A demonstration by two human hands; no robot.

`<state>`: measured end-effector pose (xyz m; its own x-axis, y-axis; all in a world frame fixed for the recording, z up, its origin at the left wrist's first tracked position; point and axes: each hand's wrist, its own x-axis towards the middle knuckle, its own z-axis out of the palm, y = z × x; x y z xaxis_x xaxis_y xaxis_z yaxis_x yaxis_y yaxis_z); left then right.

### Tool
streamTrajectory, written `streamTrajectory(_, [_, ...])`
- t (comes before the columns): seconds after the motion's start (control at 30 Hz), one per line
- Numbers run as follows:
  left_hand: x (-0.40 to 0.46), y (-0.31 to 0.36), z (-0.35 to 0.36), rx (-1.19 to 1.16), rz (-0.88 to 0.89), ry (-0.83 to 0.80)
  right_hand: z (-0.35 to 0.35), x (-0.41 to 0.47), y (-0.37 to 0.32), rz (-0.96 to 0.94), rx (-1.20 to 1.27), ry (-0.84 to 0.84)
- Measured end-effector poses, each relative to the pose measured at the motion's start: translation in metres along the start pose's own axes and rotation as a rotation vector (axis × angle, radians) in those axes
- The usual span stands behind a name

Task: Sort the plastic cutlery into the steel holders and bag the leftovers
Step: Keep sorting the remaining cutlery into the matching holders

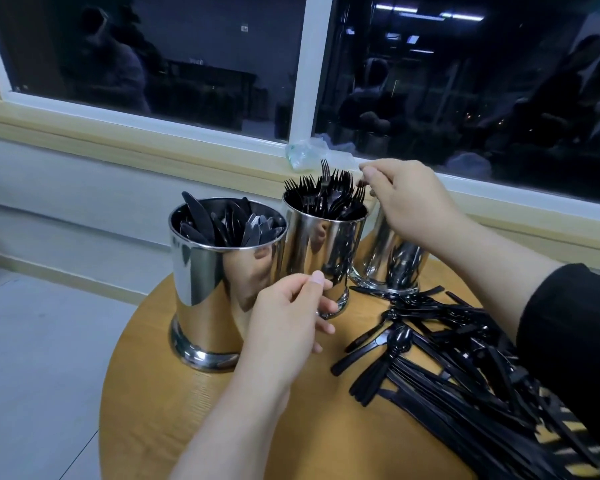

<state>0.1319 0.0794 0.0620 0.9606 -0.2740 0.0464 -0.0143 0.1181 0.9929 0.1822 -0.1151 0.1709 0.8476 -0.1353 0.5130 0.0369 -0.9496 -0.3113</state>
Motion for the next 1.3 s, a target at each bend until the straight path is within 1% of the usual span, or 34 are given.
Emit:
streamTrajectory(0.07, [-0.002,0.0,0.002,0.014,0.009,-0.006,-0.004,-0.01,0.005,0.017,0.073,-0.016])
streamTrajectory(0.17, [-0.007,0.001,0.007,0.041,0.017,-0.016,-0.017,-0.033,0.009,0.015,0.157,0.035])
streamTrajectory(0.23, [-0.011,0.001,0.013,0.073,0.029,-0.033,-0.028,-0.058,0.014,0.046,0.176,0.033])
streamTrajectory(0.4, [-0.021,-0.007,0.039,0.242,0.091,-0.1,-0.051,-0.142,0.045,0.116,0.124,-0.168])
streamTrajectory(0.5, [-0.027,-0.013,0.056,0.342,0.141,-0.149,-0.063,-0.193,0.068,0.19,0.086,-0.246])
streamTrajectory(0.57, [-0.032,-0.018,0.067,0.41,0.164,-0.197,-0.068,-0.221,0.085,0.23,0.102,-0.228])
streamTrajectory(0.67, [-0.041,-0.029,0.082,0.591,0.238,-0.284,-0.075,-0.253,0.104,0.309,0.116,-0.184])
streamTrajectory(0.77, [-0.051,-0.035,0.091,0.776,0.266,-0.379,-0.075,-0.276,0.116,0.347,0.116,-0.189])
streamTrajectory(0.93, [-0.053,-0.04,0.092,1.038,0.374,-0.616,-0.072,-0.289,0.125,0.341,0.141,-0.172])
streamTrajectory(1.03, [-0.053,-0.044,0.094,1.16,0.392,-0.729,-0.07,-0.293,0.124,0.344,0.201,-0.165])
streamTrajectory(1.1, [-0.052,-0.046,0.095,1.215,0.414,-0.749,-0.07,-0.293,0.12,0.289,0.2,-0.208])
streamTrajectory(1.17, [-0.051,-0.048,0.096,1.214,0.447,-0.729,-0.07,-0.292,0.114,0.218,0.193,-0.277])
streamTrajectory(1.3, [-0.052,-0.05,0.099,1.196,0.487,-0.686,-0.063,-0.292,0.105,0.129,0.051,-0.469])
